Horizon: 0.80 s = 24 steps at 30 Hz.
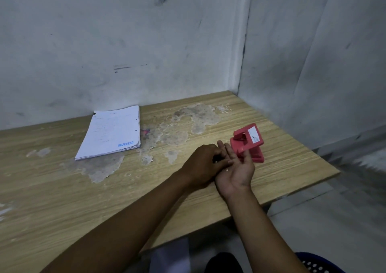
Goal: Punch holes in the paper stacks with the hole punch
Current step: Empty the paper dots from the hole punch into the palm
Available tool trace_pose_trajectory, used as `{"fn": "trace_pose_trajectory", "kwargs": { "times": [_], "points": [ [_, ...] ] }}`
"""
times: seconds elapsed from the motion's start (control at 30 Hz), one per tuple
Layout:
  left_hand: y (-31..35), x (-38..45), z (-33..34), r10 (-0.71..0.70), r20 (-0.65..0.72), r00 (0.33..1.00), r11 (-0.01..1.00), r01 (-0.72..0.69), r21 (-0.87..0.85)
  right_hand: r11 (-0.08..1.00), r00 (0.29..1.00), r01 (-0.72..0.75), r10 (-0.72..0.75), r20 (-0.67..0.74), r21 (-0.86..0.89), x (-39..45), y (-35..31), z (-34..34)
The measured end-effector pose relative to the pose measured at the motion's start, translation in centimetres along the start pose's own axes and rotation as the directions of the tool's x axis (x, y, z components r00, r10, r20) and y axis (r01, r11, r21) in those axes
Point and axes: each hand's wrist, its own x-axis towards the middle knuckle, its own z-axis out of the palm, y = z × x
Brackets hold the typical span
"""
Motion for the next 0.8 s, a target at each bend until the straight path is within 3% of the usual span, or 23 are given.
{"fn": "trace_pose_trajectory", "kwargs": {
  "times": [0.23, 0.53, 0.8],
  "points": [
    [-1.0, 0.0, -0.3, -0.062, -0.049, 0.997, 0.996, 0.059, -0.062, 0.998, 1.000, -0.019, 0.018, 0.020, 0.067, -0.3, -0.2, 0.5],
    [-2.9, -1.2, -0.2, -0.260, -0.381, 0.887, 0.959, 0.189, -0.213, 0.999, 1.000, 0.002, -0.002, -0.003, 0.032, 0.6, 0.0, -0.2],
    [-3.5, -1.5, -0.5, -0.355, -0.414, 0.839, 0.923, 0.244, -0.296, 0.999, 0.998, -0.051, 0.051, -0.022, 0.005, -0.9, -1.8, 0.5]
  ]
}}
